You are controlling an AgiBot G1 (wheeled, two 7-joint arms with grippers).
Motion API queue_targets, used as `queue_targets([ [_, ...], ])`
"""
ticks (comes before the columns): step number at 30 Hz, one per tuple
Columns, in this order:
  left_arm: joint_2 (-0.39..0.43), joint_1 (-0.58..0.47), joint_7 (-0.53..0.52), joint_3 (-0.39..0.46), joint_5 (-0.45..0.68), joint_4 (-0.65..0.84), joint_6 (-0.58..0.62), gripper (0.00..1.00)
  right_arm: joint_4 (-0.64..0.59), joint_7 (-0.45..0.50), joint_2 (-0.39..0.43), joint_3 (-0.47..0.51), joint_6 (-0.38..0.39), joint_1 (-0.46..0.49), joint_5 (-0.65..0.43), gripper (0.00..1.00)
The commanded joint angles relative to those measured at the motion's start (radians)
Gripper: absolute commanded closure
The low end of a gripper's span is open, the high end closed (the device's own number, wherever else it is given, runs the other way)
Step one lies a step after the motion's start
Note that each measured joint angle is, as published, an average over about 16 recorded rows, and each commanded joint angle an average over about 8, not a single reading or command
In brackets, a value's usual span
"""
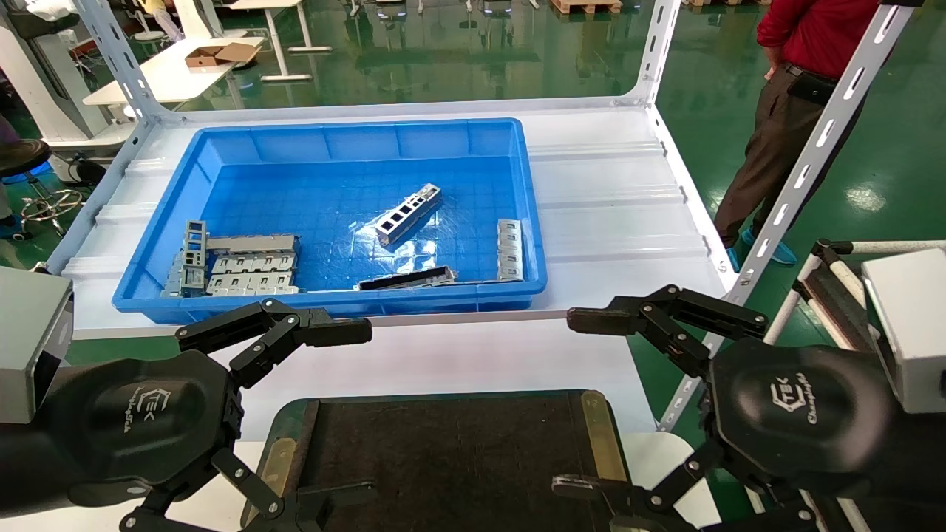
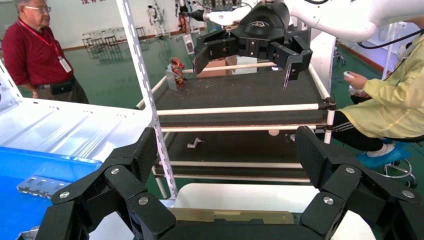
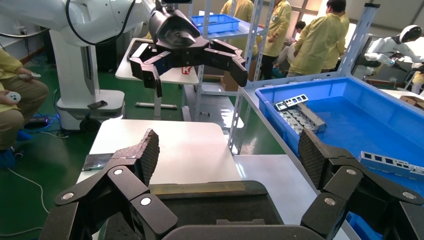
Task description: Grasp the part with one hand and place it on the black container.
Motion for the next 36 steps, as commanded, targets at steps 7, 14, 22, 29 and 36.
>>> queue_targets([
  [7, 0.000, 0.000, 0.000, 0.000, 0.000, 0.000, 0.000, 0.00, 0.000, 0.000, 0.000, 0.000, 0.000, 0.000, 0.000, 0.00],
  [14, 0.000, 0.000, 0.000, 0.000, 0.000, 0.000, 0.000, 0.00, 0.000, 0.000, 0.000, 0.000, 0.000, 0.000, 0.000, 0.00],
  [22, 0.004, -0.003, 0.001, -0.001, 0.001, 0.003, -0.006, 0.00, 0.000, 0.000, 0.000, 0.000, 0.000, 0.000, 0.000, 0.00],
  [29, 0.016, -0.014, 0.010, 0.003, 0.024, 0.010, -0.031, 0.00, -0.001, 0.000, 0.000, 0.000, 0.000, 0.000, 0.000, 0.00],
  [36, 0.032, -0.027, 0.015, 0.010, 0.077, 0.015, -0.097, 0.00, -0.001, -0.001, 0.000, -0.001, 0.000, 0.001, 0.000, 0.00],
])
